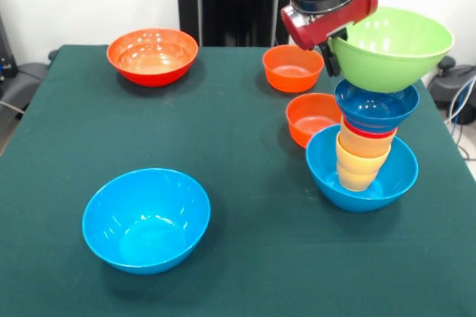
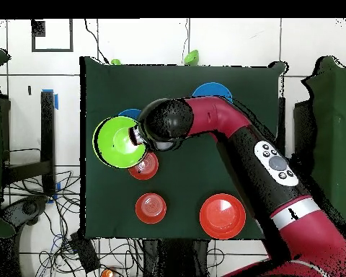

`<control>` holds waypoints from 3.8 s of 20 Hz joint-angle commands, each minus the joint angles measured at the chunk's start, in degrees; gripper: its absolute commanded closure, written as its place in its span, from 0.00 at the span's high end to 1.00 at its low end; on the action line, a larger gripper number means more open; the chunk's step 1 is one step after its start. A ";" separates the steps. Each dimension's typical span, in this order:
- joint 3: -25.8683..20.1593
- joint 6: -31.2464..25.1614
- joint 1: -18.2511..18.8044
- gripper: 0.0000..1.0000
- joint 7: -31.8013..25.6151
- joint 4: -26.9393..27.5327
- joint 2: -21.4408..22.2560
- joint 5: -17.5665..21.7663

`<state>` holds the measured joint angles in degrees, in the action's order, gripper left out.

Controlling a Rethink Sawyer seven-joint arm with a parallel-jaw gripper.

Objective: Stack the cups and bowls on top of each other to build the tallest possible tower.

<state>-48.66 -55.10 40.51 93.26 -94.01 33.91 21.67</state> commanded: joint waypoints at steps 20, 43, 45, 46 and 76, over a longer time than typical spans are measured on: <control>4.46 2.50 -1.67 0.00 -2.91 5.20 -4.13 6.74; 3.14 2.85 -1.31 1.00 -3.89 6.06 -4.76 6.17; 3.13 2.99 -1.26 1.00 -3.88 5.99 -4.76 6.20; 3.10 3.13 -1.27 1.00 -3.90 6.04 -4.79 6.24; -0.87 -16.74 4.56 1.00 -8.36 -2.97 14.31 -7.21</control>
<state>-49.71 -65.40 44.18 93.26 -92.91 45.94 12.31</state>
